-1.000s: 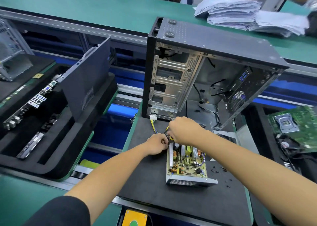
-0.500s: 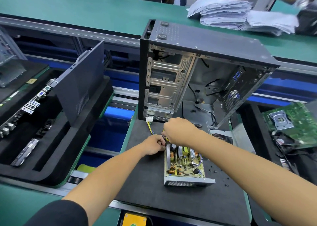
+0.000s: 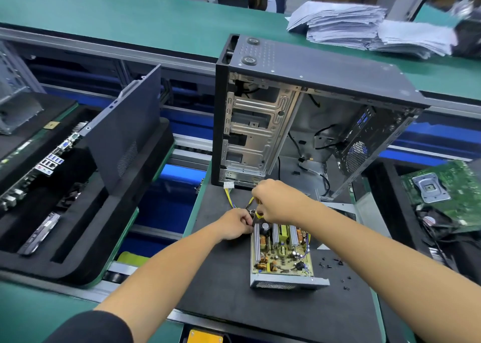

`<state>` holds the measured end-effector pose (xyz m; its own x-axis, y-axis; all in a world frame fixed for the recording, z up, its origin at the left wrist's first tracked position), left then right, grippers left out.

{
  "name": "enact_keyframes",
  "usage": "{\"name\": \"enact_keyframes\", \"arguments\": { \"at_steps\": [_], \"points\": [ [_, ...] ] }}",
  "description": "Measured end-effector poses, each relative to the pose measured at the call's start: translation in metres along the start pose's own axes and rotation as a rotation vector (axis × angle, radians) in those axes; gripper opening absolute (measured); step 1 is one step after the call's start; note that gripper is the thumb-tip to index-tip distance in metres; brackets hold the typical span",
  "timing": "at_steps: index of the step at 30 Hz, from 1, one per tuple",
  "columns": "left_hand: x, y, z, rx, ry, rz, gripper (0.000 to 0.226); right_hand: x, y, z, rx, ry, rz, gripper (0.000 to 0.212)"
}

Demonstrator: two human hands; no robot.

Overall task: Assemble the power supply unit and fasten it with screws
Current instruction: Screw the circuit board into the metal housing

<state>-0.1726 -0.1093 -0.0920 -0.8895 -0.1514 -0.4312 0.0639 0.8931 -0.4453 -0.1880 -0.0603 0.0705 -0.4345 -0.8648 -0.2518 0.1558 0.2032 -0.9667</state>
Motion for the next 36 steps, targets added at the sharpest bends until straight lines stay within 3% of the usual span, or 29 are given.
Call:
{"name": "enact_keyframes", "arguments": {
  "at_steps": [20,24,31,36],
  "points": [
    [0.004,-0.005,-0.010,0.139,-0.019,-0.023,0.029,-0.018,-0.026,-0.013,0.137,0.026,-0.115,0.009],
    [0.003,-0.008,-0.013,0.170,0.001,-0.008,0.016,-0.023,-0.030,-0.023,0.168,0.044,-0.147,0.009],
    [0.001,-0.045,-0.073,0.148,0.195,-0.225,0.018,-0.044,-0.044,-0.038,0.167,0.102,-0.171,0.007],
    [-0.014,-0.029,-0.152,0.168,0.401,-0.165,0.035,-0.074,-0.051,-0.053,0.158,0.134,-0.180,0.012]
  ]
}}
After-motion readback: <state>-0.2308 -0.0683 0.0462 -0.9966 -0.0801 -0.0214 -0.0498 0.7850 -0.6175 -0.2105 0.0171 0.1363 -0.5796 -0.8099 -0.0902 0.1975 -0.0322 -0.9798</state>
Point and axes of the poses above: each hand's wrist, its own x-axis towards the middle knuckle, its own y-axis out of the palm, z = x × y, the point moved 10 cm from there along x, towards the middle knuckle, and after that the axes turned 1 degree about -z, right-handed, at the moved point
